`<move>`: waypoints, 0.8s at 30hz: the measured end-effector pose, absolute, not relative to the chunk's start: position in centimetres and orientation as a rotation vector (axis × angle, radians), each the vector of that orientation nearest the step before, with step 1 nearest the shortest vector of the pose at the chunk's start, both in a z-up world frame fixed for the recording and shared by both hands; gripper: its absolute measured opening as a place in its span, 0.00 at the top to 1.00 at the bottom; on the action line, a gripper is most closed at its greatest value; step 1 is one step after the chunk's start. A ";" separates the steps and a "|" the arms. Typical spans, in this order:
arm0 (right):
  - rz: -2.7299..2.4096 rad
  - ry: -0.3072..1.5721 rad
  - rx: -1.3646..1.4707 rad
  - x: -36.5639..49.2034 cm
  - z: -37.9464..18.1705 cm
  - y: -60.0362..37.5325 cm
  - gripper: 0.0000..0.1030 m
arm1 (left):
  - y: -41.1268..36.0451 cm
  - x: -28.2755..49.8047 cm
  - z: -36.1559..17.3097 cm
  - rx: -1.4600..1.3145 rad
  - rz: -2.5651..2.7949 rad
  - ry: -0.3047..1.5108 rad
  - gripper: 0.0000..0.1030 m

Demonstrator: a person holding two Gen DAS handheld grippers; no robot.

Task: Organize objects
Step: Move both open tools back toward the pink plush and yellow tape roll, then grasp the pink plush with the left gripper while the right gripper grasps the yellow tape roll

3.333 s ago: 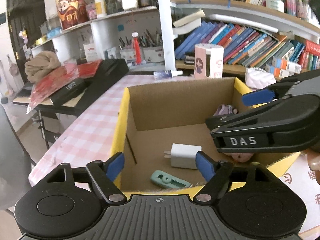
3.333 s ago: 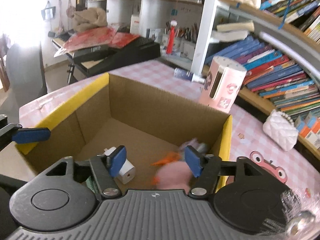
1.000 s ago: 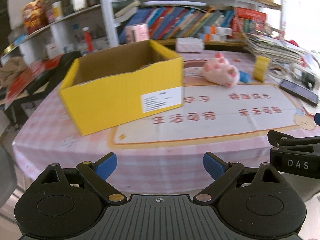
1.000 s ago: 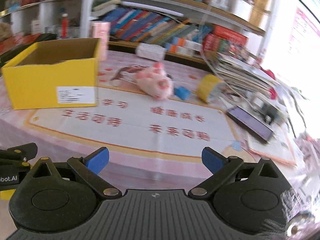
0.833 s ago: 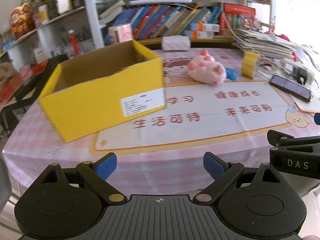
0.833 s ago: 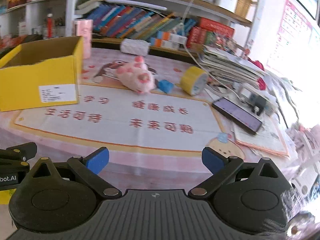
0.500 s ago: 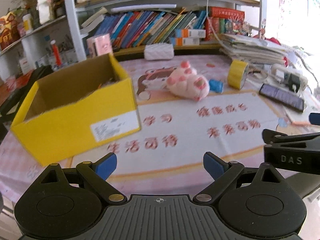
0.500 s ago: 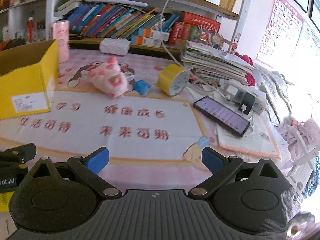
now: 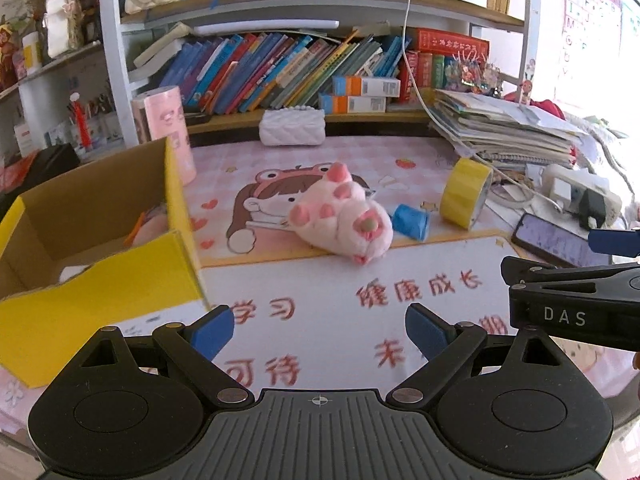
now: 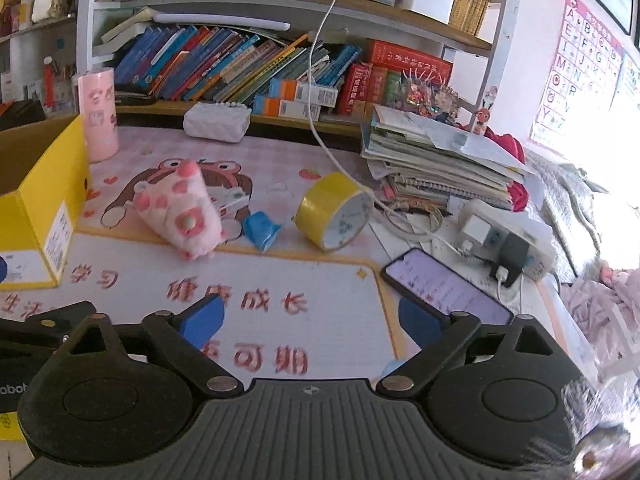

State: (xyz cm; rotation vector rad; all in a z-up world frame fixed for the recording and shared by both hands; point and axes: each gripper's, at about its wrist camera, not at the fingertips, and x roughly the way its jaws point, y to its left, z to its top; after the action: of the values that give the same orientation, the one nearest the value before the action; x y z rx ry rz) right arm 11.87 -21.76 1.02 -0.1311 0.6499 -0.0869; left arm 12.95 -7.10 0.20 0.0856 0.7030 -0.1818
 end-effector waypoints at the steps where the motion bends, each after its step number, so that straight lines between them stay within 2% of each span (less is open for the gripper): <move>1: -0.081 0.652 -0.129 12.4 1.0 -22.2 0.13 | -7.5 13.3 0.2 0.084 -0.177 0.705 0.09; 8: -0.027 0.667 -0.111 15.7 0.6 -24.7 0.20 | -10.0 15.8 0.1 0.088 -0.139 0.709 0.09; 15: 0.051 0.695 -0.013 19.6 0.2 -27.2 0.45 | -11.4 18.7 0.5 0.087 -0.078 0.694 0.09; 24: 0.085 0.723 0.075 25.0 -0.7 -28.7 0.47 | -11.5 23.9 -0.2 -0.044 -0.040 0.763 0.09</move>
State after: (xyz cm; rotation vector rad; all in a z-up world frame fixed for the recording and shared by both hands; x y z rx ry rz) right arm 25.03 -28.75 -0.72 0.0749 0.7230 0.0847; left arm 23.91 -11.54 -0.19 -0.0440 0.7628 -0.0401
